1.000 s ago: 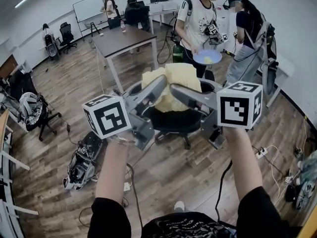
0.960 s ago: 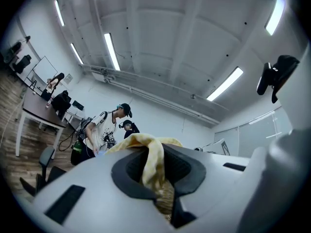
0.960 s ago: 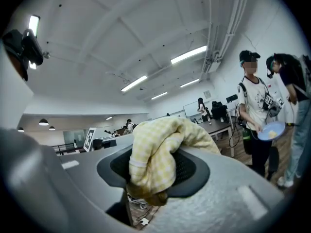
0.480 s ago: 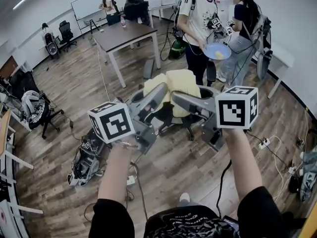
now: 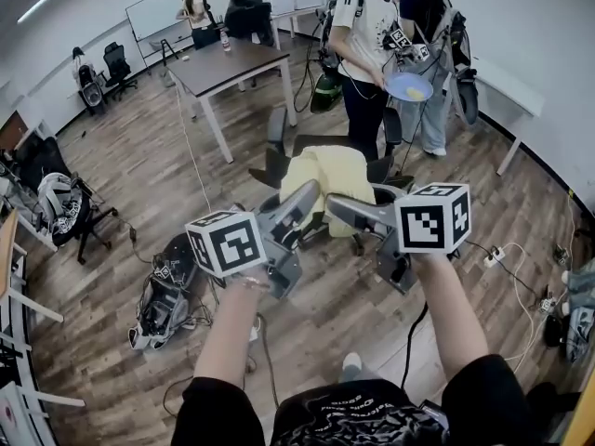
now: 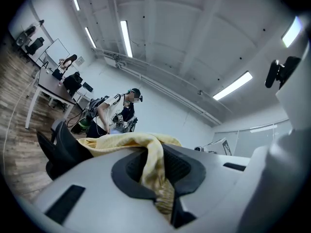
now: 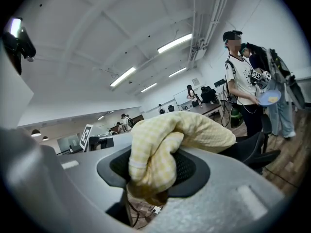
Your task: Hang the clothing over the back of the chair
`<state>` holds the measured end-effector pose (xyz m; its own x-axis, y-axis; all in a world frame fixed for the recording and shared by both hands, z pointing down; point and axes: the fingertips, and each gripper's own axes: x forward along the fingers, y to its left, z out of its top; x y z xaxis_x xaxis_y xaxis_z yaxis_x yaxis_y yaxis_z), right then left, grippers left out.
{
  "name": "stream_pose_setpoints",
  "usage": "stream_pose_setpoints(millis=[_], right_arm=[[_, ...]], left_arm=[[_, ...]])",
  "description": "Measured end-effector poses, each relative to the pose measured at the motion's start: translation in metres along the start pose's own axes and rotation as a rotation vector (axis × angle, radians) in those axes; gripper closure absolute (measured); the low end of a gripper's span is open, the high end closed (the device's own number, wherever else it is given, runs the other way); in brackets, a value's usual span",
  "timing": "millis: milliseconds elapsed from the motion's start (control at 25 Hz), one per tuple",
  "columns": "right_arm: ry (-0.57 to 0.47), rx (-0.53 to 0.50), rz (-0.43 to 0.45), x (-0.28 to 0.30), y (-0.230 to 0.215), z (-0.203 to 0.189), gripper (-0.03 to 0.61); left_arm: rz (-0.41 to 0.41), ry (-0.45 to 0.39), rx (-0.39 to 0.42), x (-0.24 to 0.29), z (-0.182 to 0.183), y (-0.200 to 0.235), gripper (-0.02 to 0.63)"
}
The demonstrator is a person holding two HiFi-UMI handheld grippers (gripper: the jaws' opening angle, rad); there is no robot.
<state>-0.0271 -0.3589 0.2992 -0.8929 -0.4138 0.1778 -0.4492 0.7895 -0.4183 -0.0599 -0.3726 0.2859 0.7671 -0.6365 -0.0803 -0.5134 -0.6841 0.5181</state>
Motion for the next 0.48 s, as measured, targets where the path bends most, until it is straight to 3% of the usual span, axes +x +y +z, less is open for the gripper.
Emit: stream_pose_setpoints(millis=[480], right_arm=[[0.027, 0.079, -0.045, 0.004, 0.006, -0.07, 0.403]], left_arm=[[0.056, 0.076, -0.031, -0.03, -0.058, 0.012, 0.574]])
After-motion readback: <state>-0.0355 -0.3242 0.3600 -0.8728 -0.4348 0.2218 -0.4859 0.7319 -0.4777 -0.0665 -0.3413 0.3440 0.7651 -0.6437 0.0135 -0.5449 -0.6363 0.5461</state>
